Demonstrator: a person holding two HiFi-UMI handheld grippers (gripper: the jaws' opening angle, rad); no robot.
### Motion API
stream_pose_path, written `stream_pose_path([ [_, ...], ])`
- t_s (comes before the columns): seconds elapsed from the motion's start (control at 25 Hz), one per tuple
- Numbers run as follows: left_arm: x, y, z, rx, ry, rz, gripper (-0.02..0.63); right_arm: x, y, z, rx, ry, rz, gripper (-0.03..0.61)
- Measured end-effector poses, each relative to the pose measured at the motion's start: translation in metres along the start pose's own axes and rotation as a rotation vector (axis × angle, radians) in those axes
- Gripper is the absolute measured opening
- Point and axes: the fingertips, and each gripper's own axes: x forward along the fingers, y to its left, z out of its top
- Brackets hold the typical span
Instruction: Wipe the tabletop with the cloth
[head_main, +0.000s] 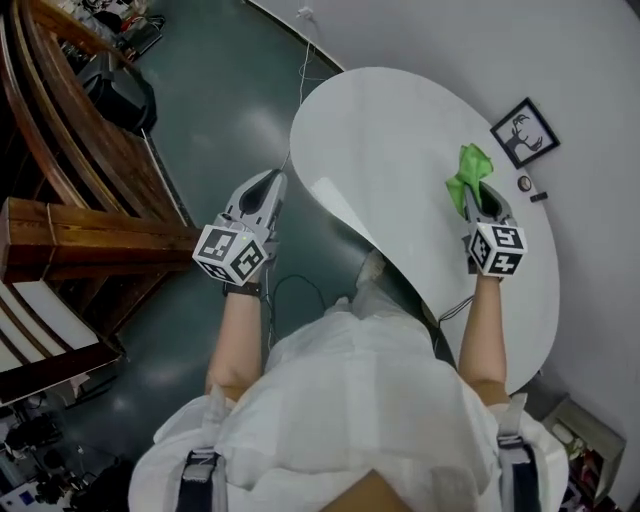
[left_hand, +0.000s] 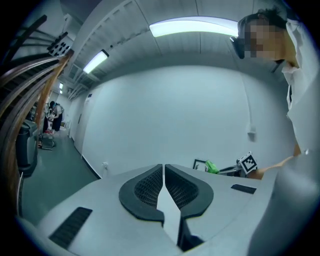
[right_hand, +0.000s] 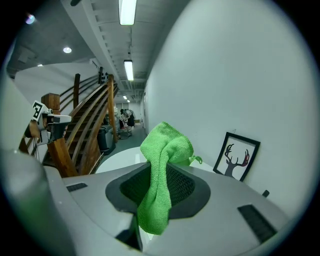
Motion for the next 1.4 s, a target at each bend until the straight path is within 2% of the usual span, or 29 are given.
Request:
stream_pose_path([
  [0.44, 0.197, 0.032, -0.043, 0.024, 0.139, -0.057, 0.026, 0.150, -0.073, -0.025, -0.018, 0.157, 0.062, 0.083],
  [0.64, 0.257, 0.036, -0.064, 0.014, 0.171, -0.099, 0.026, 0.201, -0.103, -0.054, -0.037, 0.276, 0.031, 0.083],
  [0.92, 0.285, 0.075, -0.076, 0.009, 0.207, -0.122, 0.026, 0.252, -0.148, -0.075, -0.025, 0.435, -0.132, 0.083],
  [1.12, 0.297, 0.106, -0.080, -0.001, 0.224, -0.134, 0.026, 0.285, -0.160, -0.085, 0.004, 0.527, -0.209, 0.083],
  [1.28, 0.298, 0.129, -0.080, -0.005, 0.232, -0.145, 0.026, 0.310, -0.167, -0.074, 0.039, 0.526, -0.294, 0.083],
  [1.4, 0.296, 0.147, -0.079, -0.009, 0.235, -0.144, 0.026, 0.339, -0.162, -0.060, 0.041, 0.504, -0.313, 0.083],
])
